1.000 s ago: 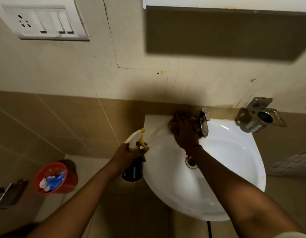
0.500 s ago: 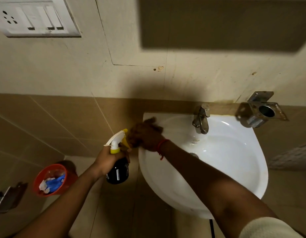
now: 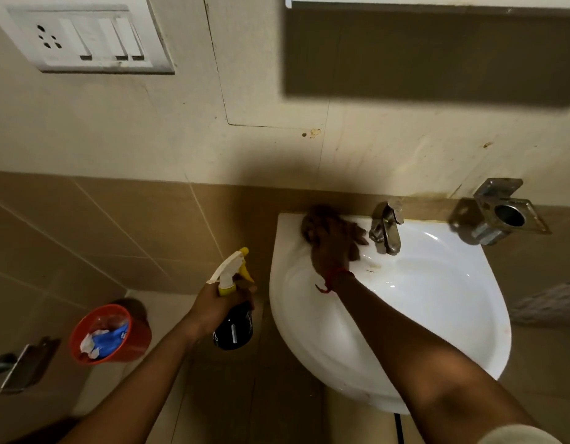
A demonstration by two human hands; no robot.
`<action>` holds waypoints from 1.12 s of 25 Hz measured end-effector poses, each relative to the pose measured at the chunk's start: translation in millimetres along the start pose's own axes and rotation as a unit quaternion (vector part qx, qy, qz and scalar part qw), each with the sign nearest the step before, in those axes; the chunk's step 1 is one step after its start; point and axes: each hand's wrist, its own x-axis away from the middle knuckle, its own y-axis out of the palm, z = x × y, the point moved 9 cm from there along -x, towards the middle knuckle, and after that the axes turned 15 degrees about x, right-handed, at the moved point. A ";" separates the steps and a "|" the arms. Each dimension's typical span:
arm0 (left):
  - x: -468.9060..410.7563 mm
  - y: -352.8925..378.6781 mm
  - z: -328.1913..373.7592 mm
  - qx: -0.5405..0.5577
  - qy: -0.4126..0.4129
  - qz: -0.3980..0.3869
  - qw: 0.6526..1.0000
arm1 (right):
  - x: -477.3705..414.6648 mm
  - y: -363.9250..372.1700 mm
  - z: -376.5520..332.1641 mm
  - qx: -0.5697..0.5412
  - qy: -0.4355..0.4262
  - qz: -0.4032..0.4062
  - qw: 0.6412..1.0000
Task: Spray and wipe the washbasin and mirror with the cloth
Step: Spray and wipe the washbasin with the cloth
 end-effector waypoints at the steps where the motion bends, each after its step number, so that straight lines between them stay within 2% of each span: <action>1: 1.7 -4.0 -0.9 0.009 0.004 0.003 1.000 | 4.6 2.7 -30.2 -0.022 -0.076 -0.012 0.997; 3: 4.4 -10.0 -3.1 0.005 0.014 -0.001 1.000 | 20.9 1.9 -93.1 -0.026 -0.237 -0.041 0.970; 5: 9.6 -13.0 -10.2 -0.002 0.007 0.003 1.000 | 45.2 2.8 -138.1 0.018 -0.377 -0.060 0.924; 7: 12.8 -12.0 -15.7 0.001 0.005 -0.005 1.000 | 44.8 -1.7 -135.1 0.013 -0.409 -0.058 0.911; 9: 13.3 -9.6 -19.3 -0.004 0.004 -0.014 1.000 | 25.3 -6.3 -83.5 -0.005 -0.337 -0.031 0.941; 11: 13.5 -8.1 -22.1 -0.006 0.000 -0.012 1.000 | 3.3 -14.1 1.2 0.011 -0.206 -0.016 0.978; 13: 12.5 -3.1 -22.6 -0.006 0.005 -0.013 1.000 | -0.5 -21.0 62.4 0.026 -0.135 -0.012 0.990; 15: 10.9 3.0 -21.6 0.021 0.016 -0.011 1.000 | 9.8 -20.5 72.2 0.028 -0.090 -0.018 0.995; 18: 10.0 12.0 -17.8 0.044 0.016 -0.009 0.999 | 38.3 -23.4 61.3 0.039 0.049 0.037 0.997; 20: 8.0 9.1 -15.6 0.038 0.010 -0.005 0.999 | 34.4 -20.9 56.4 0.027 0.087 0.038 0.995; 22: 6.0 -0.7 -14.4 0.028 0.007 0.006 1.000 | 7.8 -9.8 38.1 -0.017 0.043 -0.015 0.999; 24: 6.5 -10.1 -17.9 0.024 0.007 0.023 0.999 | -6.8 1.8 -10.9 -0.038 -0.070 -0.075 0.994; 26: 10.7 -15.1 -27.3 0.012 0.006 0.033 0.999 | 5.2 8.1 -68.9 -0.022 -0.194 -0.091 0.976; 28: 17.1 -19.7 -34.6 -0.001 0.002 0.041 0.999 | 33.8 12.0 -107.8 -0.005 -0.274 -0.088 0.958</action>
